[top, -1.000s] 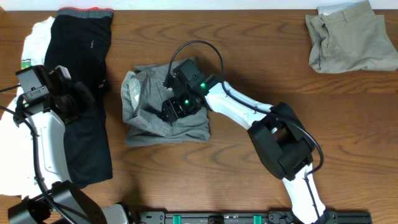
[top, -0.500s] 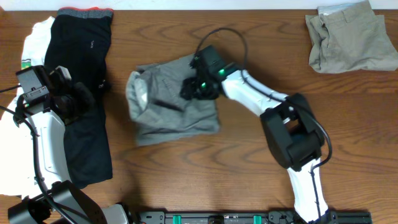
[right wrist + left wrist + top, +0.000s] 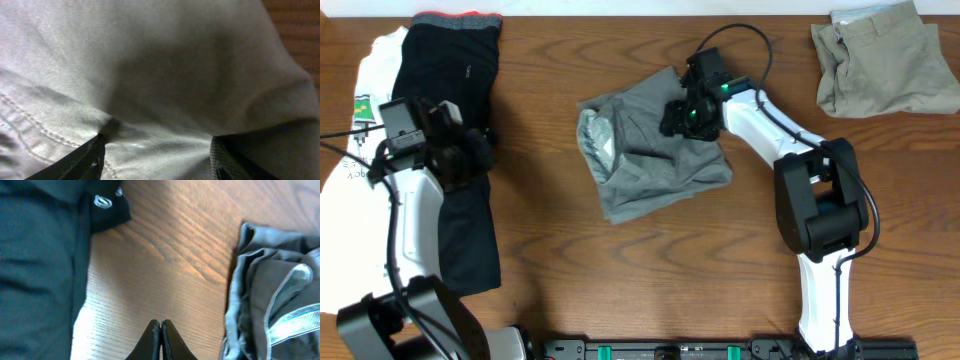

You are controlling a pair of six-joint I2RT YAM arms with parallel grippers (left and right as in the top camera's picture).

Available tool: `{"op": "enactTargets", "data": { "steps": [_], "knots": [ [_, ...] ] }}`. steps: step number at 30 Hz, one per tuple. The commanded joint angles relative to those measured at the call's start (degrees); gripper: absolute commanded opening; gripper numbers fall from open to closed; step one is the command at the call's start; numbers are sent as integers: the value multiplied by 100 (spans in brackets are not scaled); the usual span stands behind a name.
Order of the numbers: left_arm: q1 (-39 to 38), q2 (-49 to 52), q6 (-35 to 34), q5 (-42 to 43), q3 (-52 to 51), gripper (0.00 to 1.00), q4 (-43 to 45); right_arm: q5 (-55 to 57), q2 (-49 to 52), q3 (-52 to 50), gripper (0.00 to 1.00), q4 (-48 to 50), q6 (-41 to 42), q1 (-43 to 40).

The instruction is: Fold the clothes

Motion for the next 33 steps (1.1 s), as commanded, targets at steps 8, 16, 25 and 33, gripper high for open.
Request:
{"op": "enactTargets", "data": {
  "steps": [8, 16, 25, 33],
  "knots": [
    [-302, 481, -52, -31, -66, 6, 157, 710, 133, 850, 66, -1255, -533, -807],
    [-514, 501, -52, -31, -66, 6, 433, 763, 133, 1991, 73, -2424, -254, -894],
    [-520, 501, -52, -31, -66, 6, 433, 826, 42, 2365, 77, -3344, -564, -879],
    [-520, 501, -52, -31, -66, 7, 415, 365, 50, 1633, 82, -2302, -2503, -1176]
  ]
}}
